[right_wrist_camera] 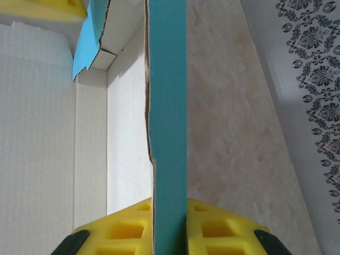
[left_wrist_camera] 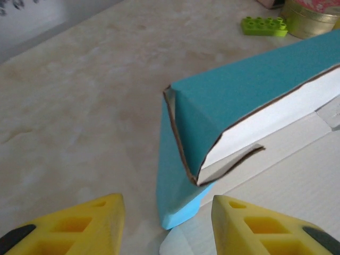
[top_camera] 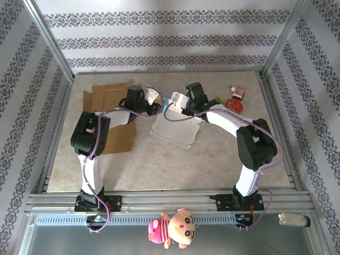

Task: Fold the paper box

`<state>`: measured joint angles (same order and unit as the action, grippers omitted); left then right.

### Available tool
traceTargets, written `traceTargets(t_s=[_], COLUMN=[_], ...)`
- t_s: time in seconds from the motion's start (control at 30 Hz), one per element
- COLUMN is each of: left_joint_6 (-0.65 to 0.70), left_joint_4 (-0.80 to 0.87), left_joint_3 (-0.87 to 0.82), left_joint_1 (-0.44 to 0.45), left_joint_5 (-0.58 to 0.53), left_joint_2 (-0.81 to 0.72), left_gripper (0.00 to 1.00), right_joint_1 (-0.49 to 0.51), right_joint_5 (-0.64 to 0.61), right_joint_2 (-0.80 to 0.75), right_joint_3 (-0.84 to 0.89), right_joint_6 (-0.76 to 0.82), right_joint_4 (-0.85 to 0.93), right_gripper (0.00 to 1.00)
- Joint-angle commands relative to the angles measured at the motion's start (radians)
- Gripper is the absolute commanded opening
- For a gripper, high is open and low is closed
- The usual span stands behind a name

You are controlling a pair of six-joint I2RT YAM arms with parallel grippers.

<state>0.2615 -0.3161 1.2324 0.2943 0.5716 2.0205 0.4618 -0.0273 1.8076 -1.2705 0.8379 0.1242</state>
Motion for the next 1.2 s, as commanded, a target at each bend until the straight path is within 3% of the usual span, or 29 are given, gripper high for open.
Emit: traceTargets(t_s=[0.0, 0.13, 0.57, 0.73, 0.87, 1.03, 1.1, 1.17], left_joint_6=[-0.016, -0.024, -0.070, -0.100, -0.116, -0.121, -0.110, -0.113], left_joint_4=[0.016, 0.000, -0.047, -0.017, -0.023, -0.011, 0.002, 0.030], left_joint_3=[0.042, 0.065, 0.102, 0.121, 0.113, 0.144, 0.162, 0.189], left_joint_1=[0.003, 0.003, 0.006, 0.032, 0.076, 0.092, 0.092, 0.093], left_joint_5=[0.075, 0.043, 0.011, -0.144, -0.268, -0.305, -0.320, -0.364], left_joint_2=[0.047, 0.078, 0.114, 0.113, 0.102, 0.124, 0.133, 0.146], left_gripper=[0.46, 0.36, 0.20, 0.00, 0.00, 0.19, 0.15, 0.02], right_joint_1=[-0.002, 0.000, 0.001, 0.002, 0.005, 0.006, 0.006, 0.006], right_joint_5=[0.041, 0.050, 0.105, 0.121, 0.117, 0.122, 0.125, 0.129], right_joint_2=[0.025, 0.022, 0.028, 0.034, 0.039, 0.041, 0.040, 0.038], right_joint_3=[-0.021, -0.025, -0.039, -0.044, -0.049, -0.055, -0.056, -0.056], right_joint_6=[-0.003, -0.003, -0.007, -0.021, -0.033, -0.033, -0.034, -0.034], right_joint_4=[0.042, 0.046, 0.075, 0.086, 0.088, 0.090, 0.091, 0.095], right_gripper=[0.16, 0.16, 0.16, 0.16, 0.16, 0.16, 0.16, 0.16])
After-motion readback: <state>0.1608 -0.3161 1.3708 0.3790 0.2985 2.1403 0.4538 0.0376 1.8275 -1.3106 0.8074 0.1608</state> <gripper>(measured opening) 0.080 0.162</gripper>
